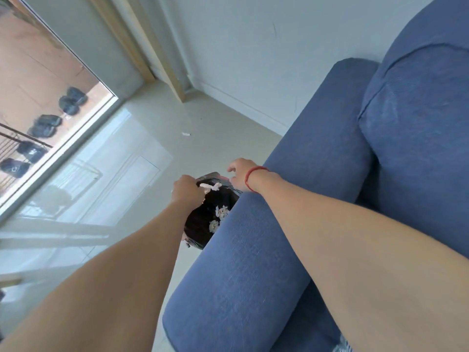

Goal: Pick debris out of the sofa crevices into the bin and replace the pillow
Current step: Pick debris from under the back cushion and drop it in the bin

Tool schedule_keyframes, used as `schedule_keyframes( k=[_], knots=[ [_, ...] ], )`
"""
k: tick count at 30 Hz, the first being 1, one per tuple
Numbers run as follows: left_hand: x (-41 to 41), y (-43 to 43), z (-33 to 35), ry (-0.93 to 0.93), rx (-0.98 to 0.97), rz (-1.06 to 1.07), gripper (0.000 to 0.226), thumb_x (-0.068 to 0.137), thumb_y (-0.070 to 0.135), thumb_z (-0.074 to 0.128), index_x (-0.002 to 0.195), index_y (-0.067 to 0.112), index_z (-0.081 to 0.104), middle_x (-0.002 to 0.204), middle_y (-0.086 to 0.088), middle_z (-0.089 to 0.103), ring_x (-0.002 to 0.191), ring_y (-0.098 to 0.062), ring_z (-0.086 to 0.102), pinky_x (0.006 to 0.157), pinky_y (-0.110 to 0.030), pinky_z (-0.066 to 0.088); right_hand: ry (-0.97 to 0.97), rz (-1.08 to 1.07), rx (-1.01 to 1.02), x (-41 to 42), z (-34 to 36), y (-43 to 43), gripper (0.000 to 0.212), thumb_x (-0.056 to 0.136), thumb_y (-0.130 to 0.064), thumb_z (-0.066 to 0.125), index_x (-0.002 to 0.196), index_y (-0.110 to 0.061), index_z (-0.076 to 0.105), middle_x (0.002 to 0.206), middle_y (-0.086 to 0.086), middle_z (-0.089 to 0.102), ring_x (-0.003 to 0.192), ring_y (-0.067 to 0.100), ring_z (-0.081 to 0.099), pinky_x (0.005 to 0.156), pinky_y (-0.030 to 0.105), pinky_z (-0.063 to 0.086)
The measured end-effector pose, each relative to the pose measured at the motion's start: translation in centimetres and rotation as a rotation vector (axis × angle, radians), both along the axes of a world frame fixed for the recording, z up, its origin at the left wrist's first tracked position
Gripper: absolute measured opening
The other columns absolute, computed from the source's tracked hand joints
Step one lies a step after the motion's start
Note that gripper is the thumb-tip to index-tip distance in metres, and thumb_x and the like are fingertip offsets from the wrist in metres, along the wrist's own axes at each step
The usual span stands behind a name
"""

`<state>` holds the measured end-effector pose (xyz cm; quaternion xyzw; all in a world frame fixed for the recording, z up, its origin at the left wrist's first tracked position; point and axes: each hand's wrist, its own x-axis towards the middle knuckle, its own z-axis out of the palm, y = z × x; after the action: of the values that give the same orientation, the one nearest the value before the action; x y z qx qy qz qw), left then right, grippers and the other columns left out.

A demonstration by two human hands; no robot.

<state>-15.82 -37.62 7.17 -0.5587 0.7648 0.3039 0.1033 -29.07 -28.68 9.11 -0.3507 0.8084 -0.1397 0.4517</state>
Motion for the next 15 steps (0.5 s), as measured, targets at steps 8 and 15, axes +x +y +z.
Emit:
schedule_keyframes(
  k=[8,15],
  knots=[
    [-4.3,4.3,1.3,-0.027,0.010,-0.163,0.029,0.091,0.029,0.050,0.095,0.003,0.063,0.106,-0.018,0.066,0.092,-0.034,0.059,0.071,-0.033,0.044,0.122,-0.227,-0.060,-4.4,0.7,6.0,0.044,0.097,-0.016,0.042,0.141,-0.012,0.041,0.148,0.009,0.042,0.132,0.028,0.045,0.104,0.034,0.039],
    [-12.5,14.3,3.9,0.033,-0.049,-0.429,0.043,0.097,0.034,0.038,0.129,0.007,0.048,0.129,-0.014,0.057,0.117,-0.034,0.054,0.093,-0.043,0.046,0.232,-0.398,-0.099,-8.7,2.1,15.8,0.048,0.097,-0.022,0.047,0.143,-0.010,0.039,0.154,0.007,0.031,0.142,0.026,0.031,0.117,0.040,0.028]
  ],
)
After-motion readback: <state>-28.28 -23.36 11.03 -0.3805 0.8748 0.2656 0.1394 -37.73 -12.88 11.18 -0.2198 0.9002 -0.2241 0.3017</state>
